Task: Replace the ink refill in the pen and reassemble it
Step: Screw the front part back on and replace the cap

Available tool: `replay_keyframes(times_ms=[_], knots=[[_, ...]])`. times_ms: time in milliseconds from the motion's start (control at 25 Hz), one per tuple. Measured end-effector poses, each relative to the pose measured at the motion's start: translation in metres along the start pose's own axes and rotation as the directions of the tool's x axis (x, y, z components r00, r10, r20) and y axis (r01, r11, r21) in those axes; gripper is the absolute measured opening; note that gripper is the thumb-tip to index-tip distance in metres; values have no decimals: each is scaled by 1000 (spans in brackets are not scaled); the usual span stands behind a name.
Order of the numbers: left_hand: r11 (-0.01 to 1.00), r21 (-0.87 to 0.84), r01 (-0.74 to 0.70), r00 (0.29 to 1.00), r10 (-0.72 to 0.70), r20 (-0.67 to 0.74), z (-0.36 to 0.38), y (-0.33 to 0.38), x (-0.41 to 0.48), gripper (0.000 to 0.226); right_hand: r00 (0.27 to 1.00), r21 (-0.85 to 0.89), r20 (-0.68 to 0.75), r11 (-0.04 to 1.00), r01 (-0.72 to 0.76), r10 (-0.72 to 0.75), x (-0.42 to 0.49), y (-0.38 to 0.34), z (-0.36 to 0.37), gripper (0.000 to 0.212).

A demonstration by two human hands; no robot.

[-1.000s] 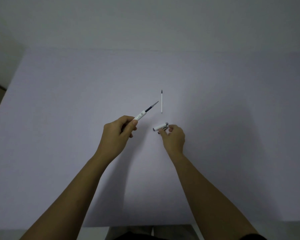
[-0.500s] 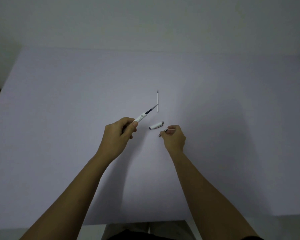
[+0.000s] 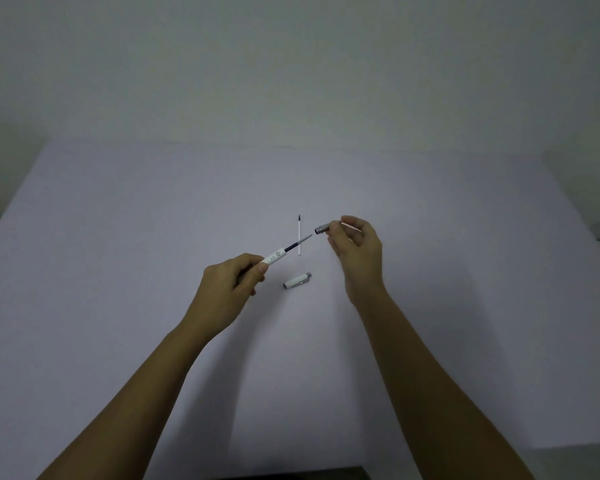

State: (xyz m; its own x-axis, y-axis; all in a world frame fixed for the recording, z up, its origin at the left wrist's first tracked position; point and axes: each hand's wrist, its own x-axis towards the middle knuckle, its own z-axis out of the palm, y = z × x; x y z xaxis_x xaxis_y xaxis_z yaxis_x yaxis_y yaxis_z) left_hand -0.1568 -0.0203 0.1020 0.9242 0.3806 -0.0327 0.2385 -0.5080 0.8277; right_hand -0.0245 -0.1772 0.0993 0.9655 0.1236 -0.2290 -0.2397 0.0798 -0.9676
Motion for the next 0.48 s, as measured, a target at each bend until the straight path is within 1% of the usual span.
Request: replay_keyframes(times_ms=[240, 480], knots=[[1000, -2, -3, 1000, 3, -27, -5, 5, 1, 16, 998, 14, 60, 1000, 8, -9, -4, -9, 7, 14], [1000, -1, -6, 1000, 6, -27, -7, 6, 3, 17, 996, -6, 78, 999, 39, -38, -3, -8, 7, 15]])
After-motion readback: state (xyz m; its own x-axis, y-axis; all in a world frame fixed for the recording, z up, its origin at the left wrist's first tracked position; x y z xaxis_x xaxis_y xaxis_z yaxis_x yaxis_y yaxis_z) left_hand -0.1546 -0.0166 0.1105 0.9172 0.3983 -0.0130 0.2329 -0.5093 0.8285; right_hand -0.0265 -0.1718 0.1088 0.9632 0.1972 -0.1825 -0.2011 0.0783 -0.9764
